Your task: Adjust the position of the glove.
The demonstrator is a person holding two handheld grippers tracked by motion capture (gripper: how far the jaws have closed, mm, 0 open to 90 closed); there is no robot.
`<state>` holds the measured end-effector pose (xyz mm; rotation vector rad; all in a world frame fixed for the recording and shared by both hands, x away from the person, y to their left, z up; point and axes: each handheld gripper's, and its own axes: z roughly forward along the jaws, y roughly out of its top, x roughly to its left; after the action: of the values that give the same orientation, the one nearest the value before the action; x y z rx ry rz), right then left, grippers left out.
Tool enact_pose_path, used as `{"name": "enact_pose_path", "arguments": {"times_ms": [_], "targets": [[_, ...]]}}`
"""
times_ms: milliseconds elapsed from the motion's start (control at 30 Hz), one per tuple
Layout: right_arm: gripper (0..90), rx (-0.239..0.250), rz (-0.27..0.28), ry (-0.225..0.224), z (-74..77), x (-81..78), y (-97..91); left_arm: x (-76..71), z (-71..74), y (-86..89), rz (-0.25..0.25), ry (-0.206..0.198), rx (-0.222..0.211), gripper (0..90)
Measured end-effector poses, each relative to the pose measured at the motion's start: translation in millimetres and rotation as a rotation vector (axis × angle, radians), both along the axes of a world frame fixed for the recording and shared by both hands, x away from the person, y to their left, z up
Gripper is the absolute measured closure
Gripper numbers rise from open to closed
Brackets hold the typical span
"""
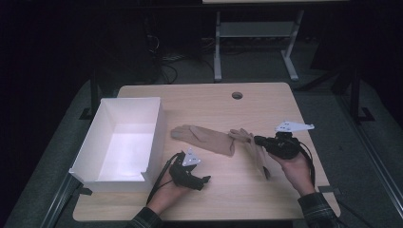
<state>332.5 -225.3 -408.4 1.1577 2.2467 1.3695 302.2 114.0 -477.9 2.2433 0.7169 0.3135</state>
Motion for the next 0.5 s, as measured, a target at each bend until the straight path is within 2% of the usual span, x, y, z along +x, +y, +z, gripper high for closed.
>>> {"name": "enact_pose_path", "arguments": {"times_ms": [133, 167, 300, 400, 433, 500], "targets": [[88.2, -0.014, -0.027, 0.003, -3.0, 0.9, -8.5, 0.0, 0.1, 0.1, -0.001, 0.0, 0.002, 13.2], [88.1, -0.022, -0.062, 0.033, -11.0, 4.9, -17.2, -0.2, 0.1, 0.1, 0.0, 0.003, 0.001, 13.2], [87.9, -0.026, -0.094, 0.054, -19.5, 9.8, -28.9, -0.4, 0.0, 0.0, 0.001, 0.005, -0.001, 13.2], [87.9, -0.011, -0.133, 0.06, -22.3, 12.6, -41.2, -0.4, 0.0, 0.0, 0.001, 0.005, 0.0, 13.2], [88.2, 0.018, -0.14, 0.057, -19.7, 11.9, -47.0, -0.4, 0.0, -0.1, 0.001, 0.005, -0.001, 13.2], [88.4, 0.024, -0.139, 0.042, -17.9, 11.8, -49.1, -0.3, 0.1, 0.0, 0.001, 0.005, 0.0, 13.2]]}}
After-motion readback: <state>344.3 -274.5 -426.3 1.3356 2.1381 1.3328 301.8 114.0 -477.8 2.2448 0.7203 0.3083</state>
